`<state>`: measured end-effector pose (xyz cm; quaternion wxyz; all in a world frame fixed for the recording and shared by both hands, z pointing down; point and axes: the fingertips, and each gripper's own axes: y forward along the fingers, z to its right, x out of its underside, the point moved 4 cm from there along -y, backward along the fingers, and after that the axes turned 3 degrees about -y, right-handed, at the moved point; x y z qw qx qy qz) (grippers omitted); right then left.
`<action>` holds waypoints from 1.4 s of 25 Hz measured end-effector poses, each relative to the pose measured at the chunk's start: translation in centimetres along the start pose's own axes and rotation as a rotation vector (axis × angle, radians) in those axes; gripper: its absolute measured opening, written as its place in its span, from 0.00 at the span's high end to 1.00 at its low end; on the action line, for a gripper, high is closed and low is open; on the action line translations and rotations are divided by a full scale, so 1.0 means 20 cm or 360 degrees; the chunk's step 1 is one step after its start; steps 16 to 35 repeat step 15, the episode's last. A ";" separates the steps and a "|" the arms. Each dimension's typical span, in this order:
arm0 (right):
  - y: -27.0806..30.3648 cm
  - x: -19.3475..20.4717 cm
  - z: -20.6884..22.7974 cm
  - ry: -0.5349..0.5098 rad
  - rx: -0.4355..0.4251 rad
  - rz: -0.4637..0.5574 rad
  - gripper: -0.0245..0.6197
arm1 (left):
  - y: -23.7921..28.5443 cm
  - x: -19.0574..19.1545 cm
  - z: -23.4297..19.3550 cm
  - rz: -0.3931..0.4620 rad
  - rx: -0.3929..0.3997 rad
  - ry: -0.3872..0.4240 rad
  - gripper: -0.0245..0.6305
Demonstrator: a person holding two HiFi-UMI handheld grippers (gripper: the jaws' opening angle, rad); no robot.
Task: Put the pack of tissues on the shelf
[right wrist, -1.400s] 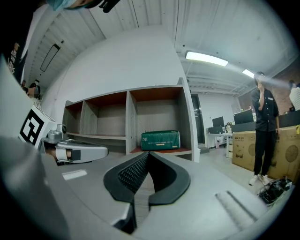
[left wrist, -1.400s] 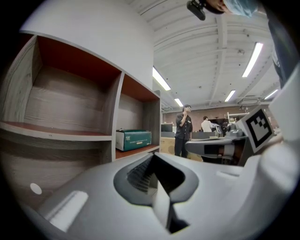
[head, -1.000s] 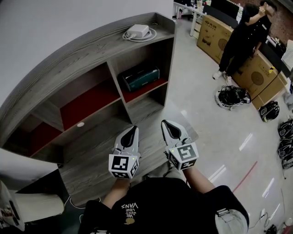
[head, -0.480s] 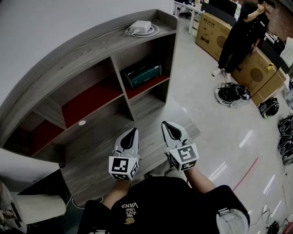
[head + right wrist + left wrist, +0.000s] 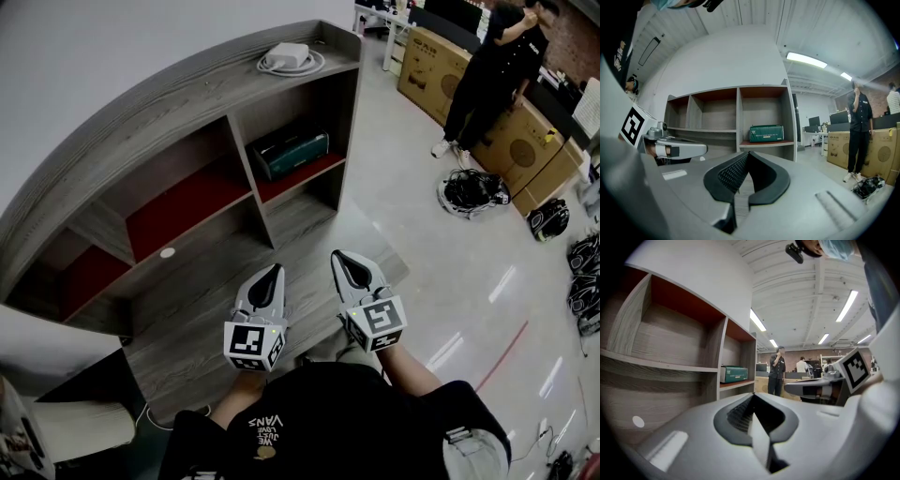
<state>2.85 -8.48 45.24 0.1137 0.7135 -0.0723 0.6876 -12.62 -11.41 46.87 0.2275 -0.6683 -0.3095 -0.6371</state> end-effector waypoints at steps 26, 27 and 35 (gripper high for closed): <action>-0.01 0.00 0.01 -0.0002 0.0015 -0.0001 0.96 | -0.01 0.01 0.02 -0.0005 -0.0002 -0.0007 0.88; -0.01 0.00 0.01 -0.0002 0.0015 -0.0001 0.96 | -0.01 0.01 0.02 -0.0005 -0.0002 -0.0007 0.88; -0.01 0.00 0.01 -0.0002 0.0015 -0.0001 0.96 | -0.01 0.01 0.02 -0.0005 -0.0002 -0.0007 0.88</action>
